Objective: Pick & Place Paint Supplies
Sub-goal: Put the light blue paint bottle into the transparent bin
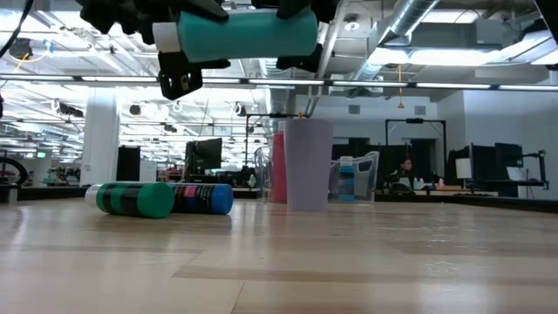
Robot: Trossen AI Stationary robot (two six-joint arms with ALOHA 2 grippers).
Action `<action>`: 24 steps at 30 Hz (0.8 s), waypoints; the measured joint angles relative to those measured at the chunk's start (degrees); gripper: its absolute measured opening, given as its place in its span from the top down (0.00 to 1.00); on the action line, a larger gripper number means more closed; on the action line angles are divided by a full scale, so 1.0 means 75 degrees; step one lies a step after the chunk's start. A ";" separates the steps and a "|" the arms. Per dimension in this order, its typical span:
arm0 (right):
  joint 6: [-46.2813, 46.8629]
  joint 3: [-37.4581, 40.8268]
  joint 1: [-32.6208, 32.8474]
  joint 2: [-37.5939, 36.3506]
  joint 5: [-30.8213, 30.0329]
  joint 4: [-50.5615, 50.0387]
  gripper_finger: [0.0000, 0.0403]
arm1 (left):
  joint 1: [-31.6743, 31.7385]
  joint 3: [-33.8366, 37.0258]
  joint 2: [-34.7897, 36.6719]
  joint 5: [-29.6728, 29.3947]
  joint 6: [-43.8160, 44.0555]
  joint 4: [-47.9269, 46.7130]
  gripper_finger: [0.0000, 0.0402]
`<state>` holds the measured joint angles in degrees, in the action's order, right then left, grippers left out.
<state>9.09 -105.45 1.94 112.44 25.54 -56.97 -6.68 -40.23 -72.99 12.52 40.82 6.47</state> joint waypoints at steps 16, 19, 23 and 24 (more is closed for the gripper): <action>0.0019 0.0000 -0.0011 -0.0037 0.0000 0.0044 0.53 | -0.0009 0.0005 0.0089 0.0000 -0.0001 0.0067 0.50; 0.0002 0.0000 -0.0086 -0.0247 -0.0043 0.0117 0.53 | 0.0029 0.0006 0.0401 -0.0244 0.0041 0.0131 0.49; 0.0017 0.0000 -0.0285 -0.0593 -0.0090 0.0314 0.53 | 0.0101 0.0006 0.0998 -0.0802 -0.0029 0.0176 0.49; 0.0020 0.0000 -0.0363 -0.0669 -0.0104 0.0380 0.53 | 0.0115 0.0006 0.1169 -0.0995 -0.0085 0.0160 0.48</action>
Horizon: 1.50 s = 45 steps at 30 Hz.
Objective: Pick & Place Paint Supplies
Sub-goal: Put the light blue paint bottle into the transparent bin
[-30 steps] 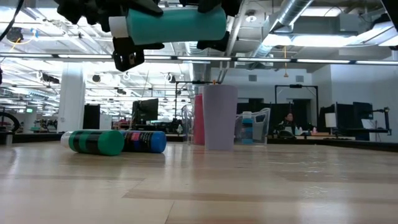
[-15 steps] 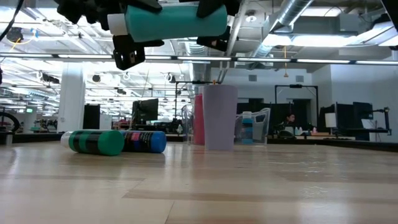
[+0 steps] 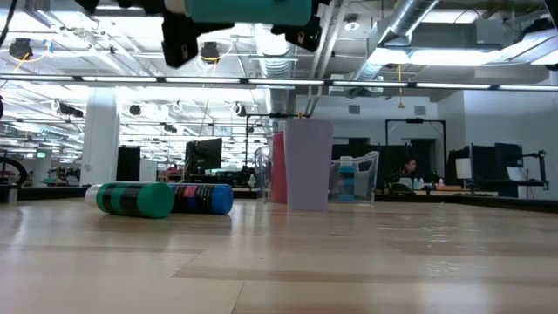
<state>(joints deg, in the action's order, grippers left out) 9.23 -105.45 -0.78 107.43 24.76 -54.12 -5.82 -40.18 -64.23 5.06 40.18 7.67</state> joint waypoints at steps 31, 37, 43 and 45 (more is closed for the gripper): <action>0.2099 0.0006 -0.1156 -0.1629 -0.0064 0.3758 0.53 | 0.0037 -0.0009 0.0370 -0.3754 -0.2874 0.6288 0.41; 0.2186 0.0003 -0.1155 -0.1567 -0.0080 0.3750 0.53 | 0.0066 -0.0009 0.0352 -0.3791 -0.3369 0.6355 0.41; 0.2220 -0.0003 -0.1076 -0.1494 -0.0123 0.3752 0.53 | 0.0351 -0.0006 0.0364 -0.3817 -0.3702 0.6582 0.41; 0.2238 -0.0004 -0.1073 -0.1488 -0.0158 0.3758 0.53 | 0.0455 -0.0006 0.0364 -0.3780 -0.3683 0.6582 0.41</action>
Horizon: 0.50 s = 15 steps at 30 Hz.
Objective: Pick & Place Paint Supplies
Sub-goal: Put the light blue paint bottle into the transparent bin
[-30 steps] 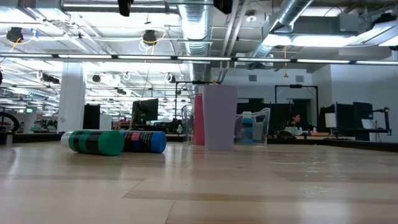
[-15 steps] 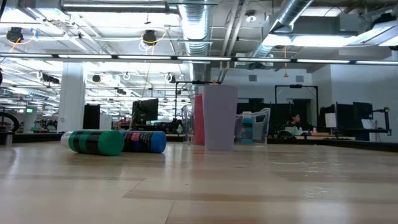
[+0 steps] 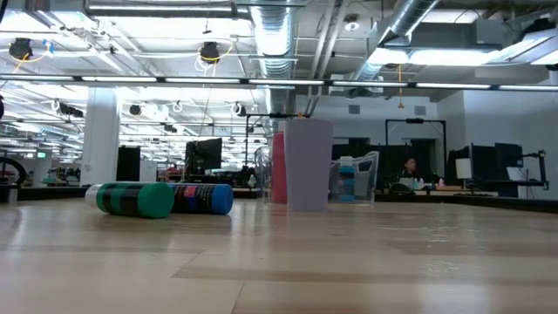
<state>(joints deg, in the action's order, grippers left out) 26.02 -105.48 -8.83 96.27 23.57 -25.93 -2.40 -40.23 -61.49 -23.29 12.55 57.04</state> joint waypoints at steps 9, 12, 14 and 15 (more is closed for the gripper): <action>-0.0035 -0.0026 -0.0010 0.0003 -0.0011 0.0063 0.54 | 0.0270 -0.0216 -0.0094 0.0253 0.0023 0.0025 0.41; -0.0034 -0.0024 -0.0007 0.0002 0.0048 0.0018 0.54 | 0.0350 -0.0355 -0.0213 0.0301 0.0192 0.0070 0.38; -0.0032 0.0008 0.0005 0.0028 0.0072 -0.0145 0.54 | 0.0387 -0.0423 -0.0321 0.0269 0.0278 0.0106 0.35; -0.0032 0.0016 0.0016 0.0048 0.0088 -0.0193 0.54 | 0.0389 -0.0436 -0.0375 0.0221 0.0400 0.0112 0.34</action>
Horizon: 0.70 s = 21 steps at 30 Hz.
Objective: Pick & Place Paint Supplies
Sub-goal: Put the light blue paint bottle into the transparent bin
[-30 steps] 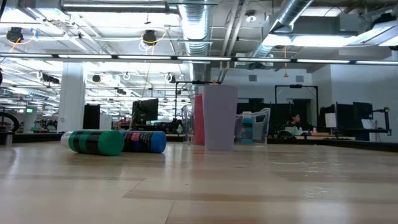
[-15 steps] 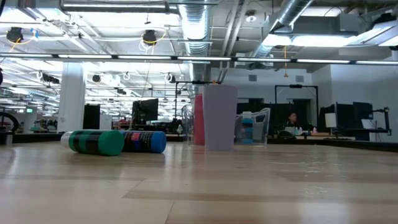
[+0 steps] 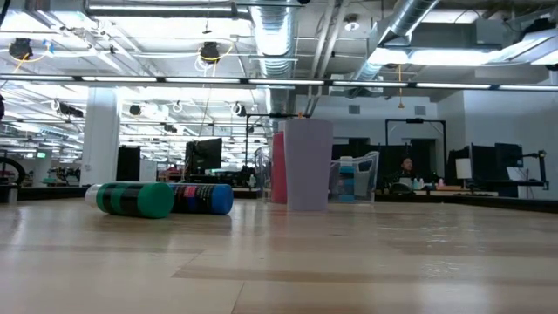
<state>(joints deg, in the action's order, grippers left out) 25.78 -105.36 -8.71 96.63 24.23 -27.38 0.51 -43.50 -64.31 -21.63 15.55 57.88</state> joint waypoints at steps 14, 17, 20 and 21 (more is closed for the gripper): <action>-0.0055 0.0000 0.0002 -0.0006 -0.0203 0.0097 0.54 | 0.0030 -0.0100 -0.0293 0.0147 0.0790 -0.0147 0.28; -0.0052 0.0000 0.0000 -0.0008 -0.0222 0.0153 0.54 | 0.0050 -0.0100 -0.0296 0.0213 0.0957 -0.0189 0.28; -0.0052 0.0000 0.0000 -0.0008 -0.0228 0.0213 0.54 | 0.0037 -0.0100 -0.0296 0.0222 0.0994 -0.0206 0.28; -0.0049 0.0000 0.0000 -0.0008 -0.0229 0.0242 0.54 | 0.0025 -0.0100 -0.0296 0.0223 0.1034 -0.0227 0.28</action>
<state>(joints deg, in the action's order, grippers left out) 25.41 -105.36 -8.71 96.57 22.51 -25.57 0.70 -44.25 -66.52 -19.96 23.31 56.17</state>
